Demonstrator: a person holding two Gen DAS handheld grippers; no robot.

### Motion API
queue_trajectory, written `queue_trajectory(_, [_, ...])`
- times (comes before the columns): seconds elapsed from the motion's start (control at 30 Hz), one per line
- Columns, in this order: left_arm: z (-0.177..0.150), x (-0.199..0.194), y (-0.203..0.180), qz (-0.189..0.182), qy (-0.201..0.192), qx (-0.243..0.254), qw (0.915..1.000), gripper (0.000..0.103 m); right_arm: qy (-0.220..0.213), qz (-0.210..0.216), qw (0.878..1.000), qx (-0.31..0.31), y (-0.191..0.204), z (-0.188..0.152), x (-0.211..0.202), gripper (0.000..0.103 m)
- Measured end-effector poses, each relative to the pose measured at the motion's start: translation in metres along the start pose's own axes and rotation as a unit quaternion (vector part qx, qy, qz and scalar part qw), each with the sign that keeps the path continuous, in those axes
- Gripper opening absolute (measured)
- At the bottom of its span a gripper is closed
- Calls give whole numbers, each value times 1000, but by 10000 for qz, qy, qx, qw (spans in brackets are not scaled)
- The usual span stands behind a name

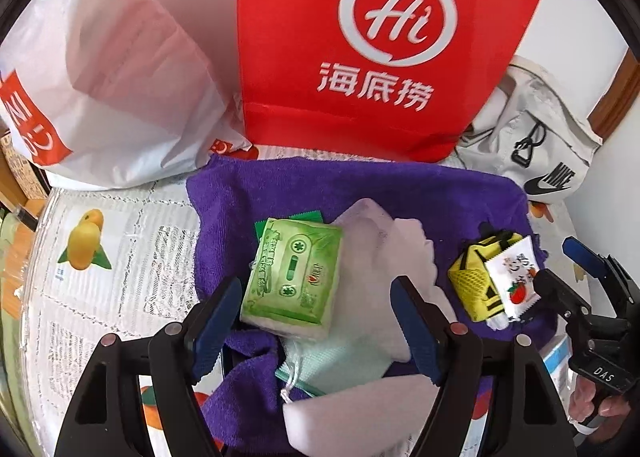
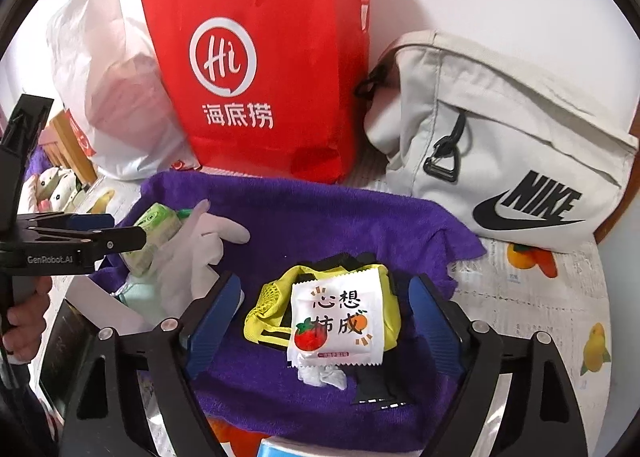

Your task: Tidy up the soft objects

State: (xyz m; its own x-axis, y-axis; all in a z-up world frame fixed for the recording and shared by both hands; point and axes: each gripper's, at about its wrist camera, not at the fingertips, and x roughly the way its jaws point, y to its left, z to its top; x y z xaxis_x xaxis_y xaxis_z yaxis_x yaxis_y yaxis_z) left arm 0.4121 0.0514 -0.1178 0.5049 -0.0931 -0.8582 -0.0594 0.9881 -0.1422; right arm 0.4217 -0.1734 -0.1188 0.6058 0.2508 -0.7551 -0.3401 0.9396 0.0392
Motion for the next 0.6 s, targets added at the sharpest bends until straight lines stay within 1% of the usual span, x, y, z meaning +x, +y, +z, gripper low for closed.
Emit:
queue_trajectory(0.07, [-1,-10,-3,6,-90,63,9999,79,-52,-105,9999,37,1,0,-8,89])
queue_trajectory(0.13, [-1,-22,-4,15,-221,20,9998,81,-140,-177,9997,68,2,1,-19,91])
queue_trajectory(0.17, [-1,-30,-5,-11,-267,-1,9996,82,-187,-192,9996,97,2,2,-25,91])
queue_trajectory(0.2, [-2,-35,-6,-34,-295,17,9996,86,-224,-209,9994,155,2,1,-31,91])
queue_trajectory(0.27, [-6,-51,-11,-59,-417,121,9990,89,-221,-140,9992,290,1,0,-44,91])
queue_trajectory(0.33, [-13,-66,-15,-68,-555,213,9982,91,-183,-96,9992,352,2,-4,-59,91])
queue_trajectory(0.4, [-23,-79,-17,-26,-578,300,9979,92,-176,-175,9990,371,5,-9,-71,92])
queue_trajectory(0.6, [-62,-124,-21,-8,-680,337,9971,92,-180,-222,9986,436,21,-38,-113,91])
